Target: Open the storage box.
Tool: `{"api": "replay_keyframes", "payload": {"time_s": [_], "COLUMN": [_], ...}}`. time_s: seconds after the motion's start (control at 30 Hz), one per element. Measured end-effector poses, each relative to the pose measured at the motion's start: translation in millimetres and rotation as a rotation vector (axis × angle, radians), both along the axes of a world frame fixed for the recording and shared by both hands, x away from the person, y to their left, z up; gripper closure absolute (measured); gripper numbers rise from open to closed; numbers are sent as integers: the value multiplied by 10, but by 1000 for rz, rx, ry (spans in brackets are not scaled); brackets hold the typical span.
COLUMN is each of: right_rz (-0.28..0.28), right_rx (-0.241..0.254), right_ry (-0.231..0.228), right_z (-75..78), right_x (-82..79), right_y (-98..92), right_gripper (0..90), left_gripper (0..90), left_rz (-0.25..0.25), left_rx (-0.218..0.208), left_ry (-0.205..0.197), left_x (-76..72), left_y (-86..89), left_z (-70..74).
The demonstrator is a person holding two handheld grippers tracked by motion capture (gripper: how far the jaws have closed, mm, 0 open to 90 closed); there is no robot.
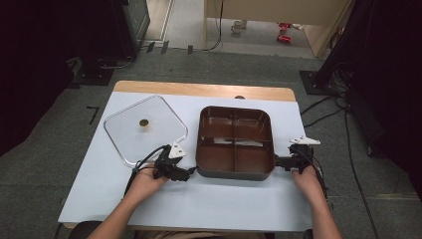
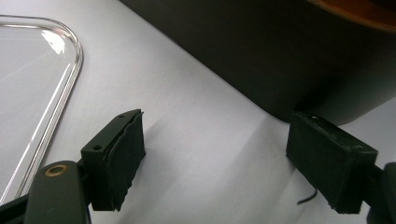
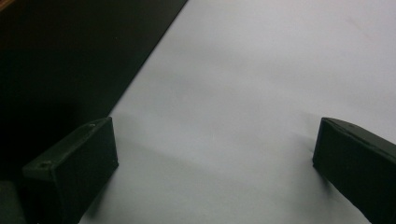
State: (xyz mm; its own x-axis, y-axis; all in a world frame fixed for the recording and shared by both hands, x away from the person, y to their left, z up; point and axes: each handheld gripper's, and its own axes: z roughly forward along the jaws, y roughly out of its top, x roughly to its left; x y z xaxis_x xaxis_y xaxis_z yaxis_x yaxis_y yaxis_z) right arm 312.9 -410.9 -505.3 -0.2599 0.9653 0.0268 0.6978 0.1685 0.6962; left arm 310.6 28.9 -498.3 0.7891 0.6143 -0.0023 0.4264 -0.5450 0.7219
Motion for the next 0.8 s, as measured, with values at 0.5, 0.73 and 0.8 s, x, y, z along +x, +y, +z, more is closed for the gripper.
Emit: {"api": "replay_keyframes", "payload": {"time_s": [0.5,0.73,0.8], "right_rz": [0,0,1], "right_rx": [0,0,-1], "right_ry": [0,0,1], "right_z": [0,0,0], "right_x": [0,0,0], "right_y": [0,-1,-2], "right_gripper": [0,0,0], "left_gripper": [184,83,82], "left_rz": [4,88,89], "left_rx": [-8,11,13], "left_ry": [-11,-2,-5], "left_x": [-13,-21,-26], "left_y": [3,-19,-23], "left_z": [-12,-19,-18]}}
